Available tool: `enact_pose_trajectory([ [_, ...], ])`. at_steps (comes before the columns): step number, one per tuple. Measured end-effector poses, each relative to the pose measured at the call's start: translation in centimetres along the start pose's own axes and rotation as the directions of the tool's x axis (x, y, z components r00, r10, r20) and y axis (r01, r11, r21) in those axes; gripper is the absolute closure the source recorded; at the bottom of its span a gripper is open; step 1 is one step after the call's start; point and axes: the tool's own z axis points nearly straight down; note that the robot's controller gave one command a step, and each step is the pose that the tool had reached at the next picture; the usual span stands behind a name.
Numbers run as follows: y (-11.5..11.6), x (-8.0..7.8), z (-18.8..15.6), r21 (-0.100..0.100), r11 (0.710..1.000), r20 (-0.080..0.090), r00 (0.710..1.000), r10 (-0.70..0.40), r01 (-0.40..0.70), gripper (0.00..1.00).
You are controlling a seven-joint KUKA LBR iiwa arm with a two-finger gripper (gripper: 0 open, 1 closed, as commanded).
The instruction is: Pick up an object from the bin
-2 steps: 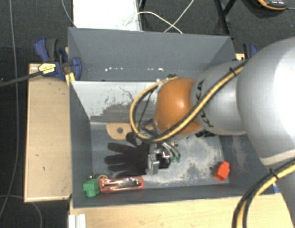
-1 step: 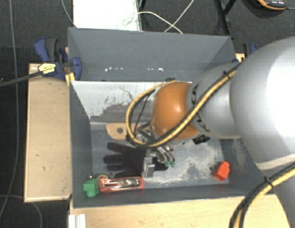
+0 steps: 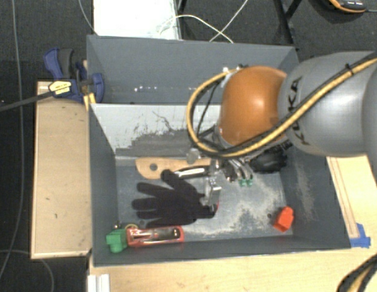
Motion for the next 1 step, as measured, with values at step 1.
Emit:
enact_pose_trajectory([
  [1, 2.66, 0.77, 9.12, 0.001, 0.996, -0.015, 0.996, 0.092, -0.092, 1.0],
])
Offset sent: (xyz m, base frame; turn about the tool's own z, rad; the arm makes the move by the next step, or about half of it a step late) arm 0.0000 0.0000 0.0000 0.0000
